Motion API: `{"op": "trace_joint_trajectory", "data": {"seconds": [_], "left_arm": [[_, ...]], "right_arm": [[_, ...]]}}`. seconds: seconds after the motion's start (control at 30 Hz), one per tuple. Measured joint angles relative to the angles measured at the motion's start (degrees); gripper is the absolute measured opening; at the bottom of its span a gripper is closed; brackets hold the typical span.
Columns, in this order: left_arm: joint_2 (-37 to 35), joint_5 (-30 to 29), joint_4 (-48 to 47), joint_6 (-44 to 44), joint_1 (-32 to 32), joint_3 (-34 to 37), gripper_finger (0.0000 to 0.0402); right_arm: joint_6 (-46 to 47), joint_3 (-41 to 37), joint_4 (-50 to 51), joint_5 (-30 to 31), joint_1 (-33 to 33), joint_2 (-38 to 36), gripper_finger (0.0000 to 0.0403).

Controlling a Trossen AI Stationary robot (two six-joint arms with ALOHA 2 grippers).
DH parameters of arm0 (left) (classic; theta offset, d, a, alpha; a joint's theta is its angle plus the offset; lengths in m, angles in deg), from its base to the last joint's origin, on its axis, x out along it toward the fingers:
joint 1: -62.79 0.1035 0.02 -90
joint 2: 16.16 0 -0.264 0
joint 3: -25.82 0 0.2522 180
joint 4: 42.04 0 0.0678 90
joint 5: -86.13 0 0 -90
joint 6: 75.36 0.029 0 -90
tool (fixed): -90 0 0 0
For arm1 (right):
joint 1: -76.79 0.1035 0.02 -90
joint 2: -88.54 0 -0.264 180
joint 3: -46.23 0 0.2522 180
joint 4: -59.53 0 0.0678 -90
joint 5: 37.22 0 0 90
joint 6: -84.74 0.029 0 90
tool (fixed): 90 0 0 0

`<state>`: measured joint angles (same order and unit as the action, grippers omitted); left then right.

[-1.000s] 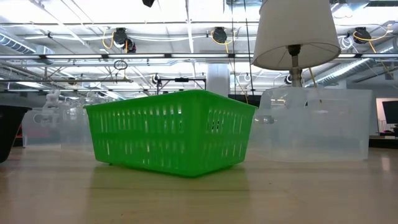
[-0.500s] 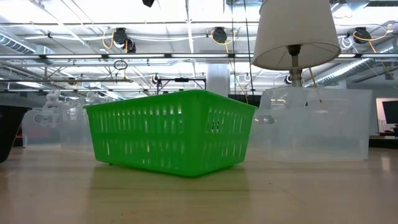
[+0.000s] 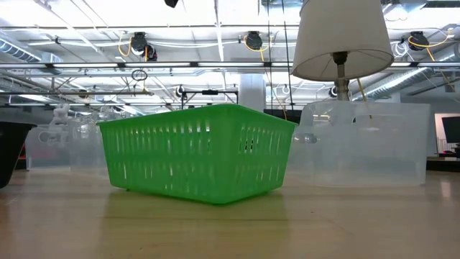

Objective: Stack baskets by color
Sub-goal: Stack the middle transparent bin on top of the right transparent bin

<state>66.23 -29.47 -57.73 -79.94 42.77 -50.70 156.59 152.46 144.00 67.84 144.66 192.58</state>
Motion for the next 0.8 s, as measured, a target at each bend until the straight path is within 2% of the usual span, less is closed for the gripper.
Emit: {"op": "trace_joint_trajectory", "data": {"seconds": [0.3, 0.4, 0.57, 0.73, 0.8], "left_arm": [[0.0, 0.3, -1.2, 2.7, -2.0, 0.0, 0.0186], [0.0, 0.3, -6.1, 1.6, -3.2, 0.0, 0.0186], [0.0, 0.0, -14.2, -2.4, -4.2, 0.0, 0.0186], [0.0, -3.5, -26.3, -7.4, -4.0, 0.0, 0.0186], [0.0, -3.8, -31.8, -8.8, -3.6, 0.0, 0.0186]], "right_arm": [[-8.5, 0.1, 0.7, 16.1, -4.0, -9.5, 0.0144], [-15.3, 0.1, 1.1, 19.1, -6.3, -12.1, 0.0144], [-25.3, 0.1, 1.7, 20.0, -10.5, -16.6, 0.0144], [-34.3, -0.8, 1.6, 28.4, -13.6, -20.2, 0.0144], [-36.1, -1.9, 1.5, 29.8, -14.3, -21.3, 0.0144]]}}
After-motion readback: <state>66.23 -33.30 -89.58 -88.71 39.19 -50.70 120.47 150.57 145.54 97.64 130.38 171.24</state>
